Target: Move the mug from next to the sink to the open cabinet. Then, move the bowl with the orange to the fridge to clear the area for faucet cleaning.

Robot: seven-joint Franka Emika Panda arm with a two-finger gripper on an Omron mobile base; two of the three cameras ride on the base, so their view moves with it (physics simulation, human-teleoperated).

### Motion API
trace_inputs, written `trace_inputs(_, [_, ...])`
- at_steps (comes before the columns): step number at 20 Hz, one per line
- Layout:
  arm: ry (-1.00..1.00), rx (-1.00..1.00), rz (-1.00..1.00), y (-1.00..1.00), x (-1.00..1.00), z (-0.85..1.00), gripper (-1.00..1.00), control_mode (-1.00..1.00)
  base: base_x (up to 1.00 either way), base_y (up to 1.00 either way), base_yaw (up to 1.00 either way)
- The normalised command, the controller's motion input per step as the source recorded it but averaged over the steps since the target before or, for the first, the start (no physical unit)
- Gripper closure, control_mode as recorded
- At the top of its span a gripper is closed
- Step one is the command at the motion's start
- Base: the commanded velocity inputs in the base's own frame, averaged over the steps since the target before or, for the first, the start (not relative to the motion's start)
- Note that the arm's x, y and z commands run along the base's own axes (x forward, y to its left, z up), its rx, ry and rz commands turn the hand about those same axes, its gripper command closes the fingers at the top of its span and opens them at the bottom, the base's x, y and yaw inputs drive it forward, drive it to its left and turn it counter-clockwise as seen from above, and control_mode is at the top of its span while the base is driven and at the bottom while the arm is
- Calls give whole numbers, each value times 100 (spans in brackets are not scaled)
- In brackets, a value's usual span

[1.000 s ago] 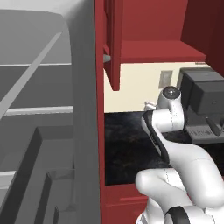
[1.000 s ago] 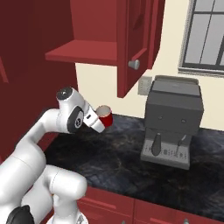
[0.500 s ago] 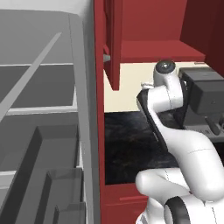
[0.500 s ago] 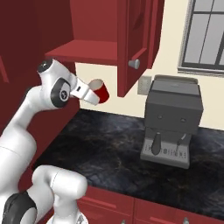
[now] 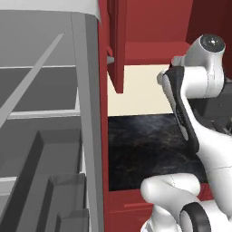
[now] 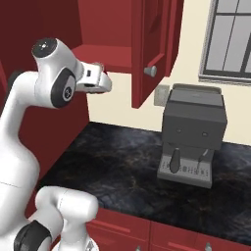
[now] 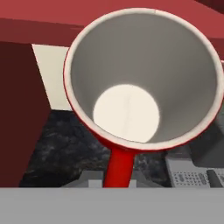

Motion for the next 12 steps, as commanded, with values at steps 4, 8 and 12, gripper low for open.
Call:
trace_inputs(4, [-8,1,32,0,-15,21,100,-100,0,0,0])
trace_inputs(8, [-15,0,0,2,17,20,100,-100,0,0,0])
trace_inputs(12, [-2,0,0,1,81,42,100,-100,0,0,0])
